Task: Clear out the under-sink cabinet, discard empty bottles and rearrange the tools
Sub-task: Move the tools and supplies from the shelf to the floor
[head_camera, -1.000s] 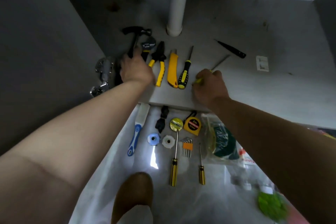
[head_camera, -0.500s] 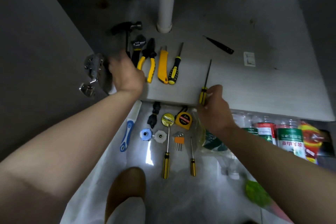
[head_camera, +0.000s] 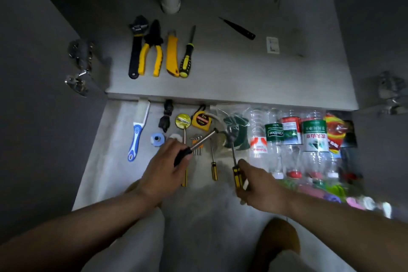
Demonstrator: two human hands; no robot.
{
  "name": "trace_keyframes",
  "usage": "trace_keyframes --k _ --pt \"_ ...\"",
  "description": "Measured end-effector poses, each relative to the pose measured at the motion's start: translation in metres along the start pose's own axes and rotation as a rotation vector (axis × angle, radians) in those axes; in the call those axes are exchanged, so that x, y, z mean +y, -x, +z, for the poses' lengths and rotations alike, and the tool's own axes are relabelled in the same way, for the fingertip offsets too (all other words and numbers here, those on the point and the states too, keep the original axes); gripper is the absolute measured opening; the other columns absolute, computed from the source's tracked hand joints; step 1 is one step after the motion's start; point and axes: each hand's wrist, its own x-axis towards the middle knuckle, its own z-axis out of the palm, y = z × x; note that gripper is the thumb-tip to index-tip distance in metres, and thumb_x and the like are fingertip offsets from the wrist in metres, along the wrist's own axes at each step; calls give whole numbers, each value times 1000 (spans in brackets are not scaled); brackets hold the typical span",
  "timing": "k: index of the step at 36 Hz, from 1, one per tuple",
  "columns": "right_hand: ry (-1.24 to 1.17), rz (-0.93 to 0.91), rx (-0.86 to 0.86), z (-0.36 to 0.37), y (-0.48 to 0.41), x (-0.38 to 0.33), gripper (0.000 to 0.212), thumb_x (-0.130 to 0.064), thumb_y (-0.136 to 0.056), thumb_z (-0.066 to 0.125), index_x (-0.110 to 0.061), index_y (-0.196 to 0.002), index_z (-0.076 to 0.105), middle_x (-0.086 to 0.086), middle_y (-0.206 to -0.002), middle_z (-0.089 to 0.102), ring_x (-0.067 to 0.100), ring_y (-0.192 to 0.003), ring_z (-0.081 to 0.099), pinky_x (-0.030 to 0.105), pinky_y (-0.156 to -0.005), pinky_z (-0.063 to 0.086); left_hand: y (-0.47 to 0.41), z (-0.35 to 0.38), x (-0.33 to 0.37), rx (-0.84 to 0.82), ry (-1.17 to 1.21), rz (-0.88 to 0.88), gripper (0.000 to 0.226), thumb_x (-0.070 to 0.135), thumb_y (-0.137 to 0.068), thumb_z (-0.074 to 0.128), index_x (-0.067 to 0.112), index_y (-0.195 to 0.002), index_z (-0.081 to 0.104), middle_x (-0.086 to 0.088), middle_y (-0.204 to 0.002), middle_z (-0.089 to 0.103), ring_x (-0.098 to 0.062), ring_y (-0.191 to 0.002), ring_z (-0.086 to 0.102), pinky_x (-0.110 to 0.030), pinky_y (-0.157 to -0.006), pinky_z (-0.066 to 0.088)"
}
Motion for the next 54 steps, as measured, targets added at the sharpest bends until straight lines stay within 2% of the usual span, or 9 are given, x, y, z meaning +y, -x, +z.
trace_keyframes --k 3,8,14,18,27,35,44,49,54 --pt "102 81 -128 12 7 15 33 -22 -87 64 -23 -111 41 7 -105 65 24 -89 71 45 -77 60 8 -11 -21 -124 -168 65 22 43 -98 47 27 -110 57 11 -106 51 -12 -87 58 -35 -68 53" --pt "320 246 -252 37 3 25 74 -19 -87 60 -22 -153 26 11 -130 61 31 -110 67 31 -81 57 11 -35 -56 -264 -436 72 20 50 -89 49 39 -105 53 16 -109 51 -13 -90 62 -31 -63 52" --pt "139 446 -211 50 -12 24 49 -10 -85 55 -24 -131 45 6 -94 54 30 -72 72 35 -47 60 20 -51 -81 -277 -504 -13 17 56 -82 54 42 -89 47 18 -93 49 -7 -79 57 -21 -56 41" --pt "173 438 -160 58 -21 28 43 -13 -85 61 -14 -125 46 3 -86 55 28 -81 67 20 -32 38 22 -55 -85 -292 -488 -60 16 57 -81 54 45 -85 45 21 -89 47 -2 -76 51 -7 -58 27" --pt "314 321 16 62 -19 30 41 -35 -98 49 -16 -132 36 12 -117 65 33 -104 66 38 -81 51 6 -44 -73 -396 -432 29 27 52 -88 48 39 -106 64 19 -102 59 -5 -98 59 -25 -72 52" --pt "197 226 16 62 -19 18 44 -23 -97 48 -8 -137 38 14 -116 67 32 -103 67 33 -74 46 -3 -25 -46 -475 -387 53 29 37 -93 65 33 -121 68 13 -112 64 -9 -107 59 -30 -81 53" --pt "-541 324 -132 86 -20 -26 23 -26 -102 54 -10 -115 64 13 -105 71 22 -79 70 31 -69 60 16 17 -15 -653 -185 -374 23 35 -88 76 22 -106 69 11 -93 64 -9 -90 60 -19 -69 46" --pt "-612 361 -89 109 -27 -47 30 -31 -95 64 -7 -112 62 22 -104 69 33 -83 71 43 -71 60 20 30 -8 -907 -194 -270 25 17 -100 58 13 -119 74 -4 -121 71 -18 -110 64 -21 -86 44" --pt "-647 492 65 131 -30 -51 38 -25 -87 69 -14 -116 46 13 -108 62 33 -96 68 51 -78 62 12 19 -24 -569 -284 -164 27 17 -97 58 22 -121 69 0 -123 63 -20 -113 62 -29 -96 48"
